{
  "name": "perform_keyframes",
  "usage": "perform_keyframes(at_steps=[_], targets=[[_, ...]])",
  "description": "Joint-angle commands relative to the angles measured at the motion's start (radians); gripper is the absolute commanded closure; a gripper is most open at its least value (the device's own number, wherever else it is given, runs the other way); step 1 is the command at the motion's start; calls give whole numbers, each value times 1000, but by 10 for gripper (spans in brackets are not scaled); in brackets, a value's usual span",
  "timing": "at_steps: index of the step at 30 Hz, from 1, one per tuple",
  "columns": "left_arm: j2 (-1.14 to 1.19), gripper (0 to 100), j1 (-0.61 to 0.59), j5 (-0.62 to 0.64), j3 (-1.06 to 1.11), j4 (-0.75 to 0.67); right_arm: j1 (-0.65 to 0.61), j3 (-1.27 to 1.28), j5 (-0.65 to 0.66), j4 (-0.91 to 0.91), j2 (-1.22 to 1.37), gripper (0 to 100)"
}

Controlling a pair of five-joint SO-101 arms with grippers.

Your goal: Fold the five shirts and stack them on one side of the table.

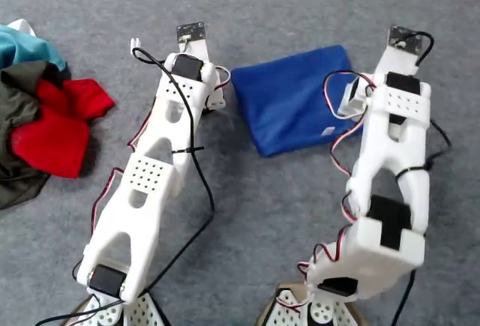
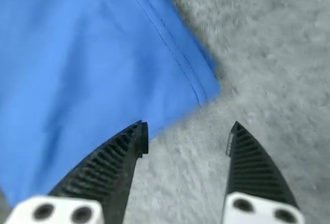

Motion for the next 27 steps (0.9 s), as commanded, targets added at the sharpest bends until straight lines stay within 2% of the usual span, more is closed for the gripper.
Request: perform_keyframes(at_steps=[1, 7, 11, 18, 27], targets=[[-22, 981, -49, -6, -26, -2, -16, -79, -14, -28, 77, 741], [-22, 980, -49, -6, -26, -2, -18, -236, -69, -25, 280, 741], [-22, 980, -49, -6, -26, -3, -45, -357, -69, 46, 380, 741], [-22, 980, -51, -6, -26, -5, -104, -550, -61, 144, 487, 741], [-22, 980, -51, -6, -26, -2, -104, -691, -61, 207, 611, 743]])
